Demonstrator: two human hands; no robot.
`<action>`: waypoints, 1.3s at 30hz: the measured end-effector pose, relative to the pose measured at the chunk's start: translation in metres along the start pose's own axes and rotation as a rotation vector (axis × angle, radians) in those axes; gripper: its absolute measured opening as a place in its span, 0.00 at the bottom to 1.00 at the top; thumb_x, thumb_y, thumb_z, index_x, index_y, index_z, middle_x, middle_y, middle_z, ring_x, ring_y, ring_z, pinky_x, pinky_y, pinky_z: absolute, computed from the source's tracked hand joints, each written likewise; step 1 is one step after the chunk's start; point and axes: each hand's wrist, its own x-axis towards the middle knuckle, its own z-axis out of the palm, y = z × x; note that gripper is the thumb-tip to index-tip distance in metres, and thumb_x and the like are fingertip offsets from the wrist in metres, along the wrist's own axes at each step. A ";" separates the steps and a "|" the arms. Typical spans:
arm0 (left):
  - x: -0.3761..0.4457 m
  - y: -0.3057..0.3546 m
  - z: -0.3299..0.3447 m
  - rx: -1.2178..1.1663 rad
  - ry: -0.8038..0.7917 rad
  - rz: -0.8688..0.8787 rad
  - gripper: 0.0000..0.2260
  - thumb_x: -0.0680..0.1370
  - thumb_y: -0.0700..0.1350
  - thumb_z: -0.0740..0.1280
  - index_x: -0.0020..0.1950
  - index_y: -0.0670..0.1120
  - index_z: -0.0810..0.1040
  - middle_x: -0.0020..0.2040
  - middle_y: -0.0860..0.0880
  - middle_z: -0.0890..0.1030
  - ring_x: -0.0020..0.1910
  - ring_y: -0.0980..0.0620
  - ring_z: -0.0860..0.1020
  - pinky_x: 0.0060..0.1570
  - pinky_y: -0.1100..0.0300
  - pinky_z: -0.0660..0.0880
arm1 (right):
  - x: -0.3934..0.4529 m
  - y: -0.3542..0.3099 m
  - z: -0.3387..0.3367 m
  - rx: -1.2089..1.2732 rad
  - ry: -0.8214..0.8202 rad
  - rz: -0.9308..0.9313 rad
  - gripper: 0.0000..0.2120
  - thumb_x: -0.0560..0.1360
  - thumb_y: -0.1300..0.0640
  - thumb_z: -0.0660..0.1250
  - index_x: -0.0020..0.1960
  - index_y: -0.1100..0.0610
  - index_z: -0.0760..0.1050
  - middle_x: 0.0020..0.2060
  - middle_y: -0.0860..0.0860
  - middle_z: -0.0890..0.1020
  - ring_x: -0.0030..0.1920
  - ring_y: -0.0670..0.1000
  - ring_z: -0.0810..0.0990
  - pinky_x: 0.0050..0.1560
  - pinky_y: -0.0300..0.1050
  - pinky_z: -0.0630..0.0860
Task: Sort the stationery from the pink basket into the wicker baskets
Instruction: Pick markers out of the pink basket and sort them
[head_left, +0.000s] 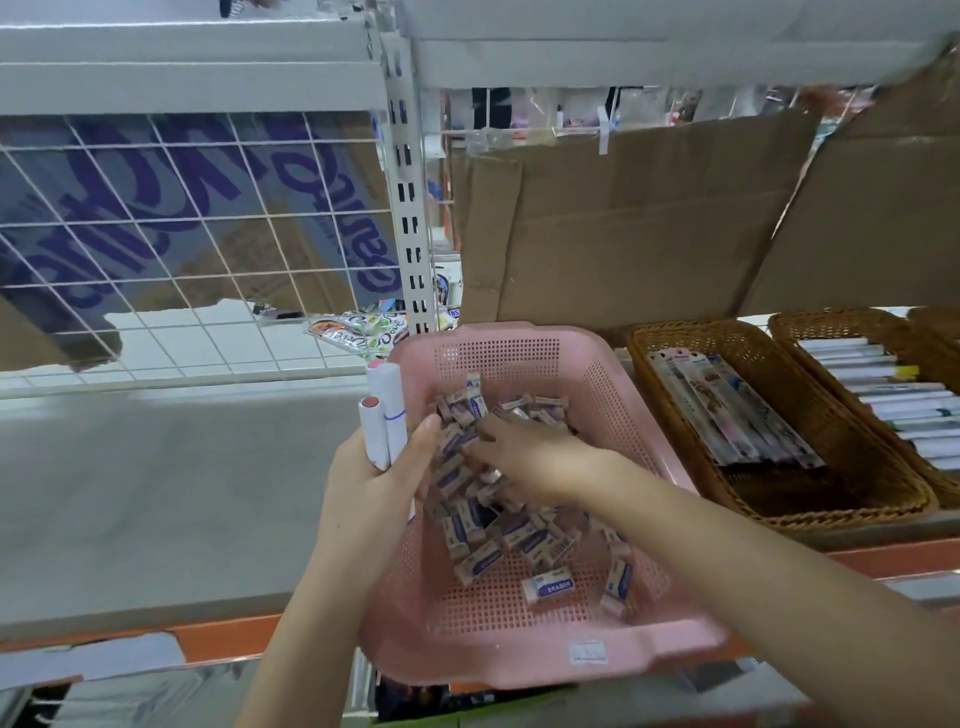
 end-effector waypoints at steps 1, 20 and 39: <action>0.001 -0.001 0.000 -0.003 0.004 -0.004 0.19 0.73 0.56 0.64 0.28 0.46 0.64 0.24 0.52 0.65 0.24 0.54 0.63 0.26 0.63 0.62 | -0.003 0.000 -0.001 -0.009 -0.004 -0.008 0.18 0.77 0.60 0.64 0.66 0.59 0.67 0.67 0.56 0.62 0.63 0.57 0.66 0.46 0.48 0.72; 0.010 -0.004 0.010 0.003 -0.028 -0.033 0.18 0.73 0.55 0.64 0.27 0.51 0.65 0.23 0.54 0.67 0.24 0.55 0.64 0.29 0.57 0.62 | 0.007 0.049 -0.006 0.295 0.040 0.172 0.20 0.76 0.57 0.65 0.68 0.51 0.69 0.64 0.51 0.71 0.57 0.52 0.73 0.51 0.42 0.72; 0.012 -0.003 0.008 -0.036 -0.030 -0.012 0.17 0.73 0.54 0.64 0.28 0.50 0.64 0.24 0.54 0.66 0.25 0.55 0.63 0.27 0.62 0.61 | -0.013 0.026 0.001 0.195 -0.008 0.190 0.19 0.76 0.69 0.62 0.65 0.56 0.71 0.60 0.55 0.76 0.55 0.54 0.77 0.55 0.45 0.75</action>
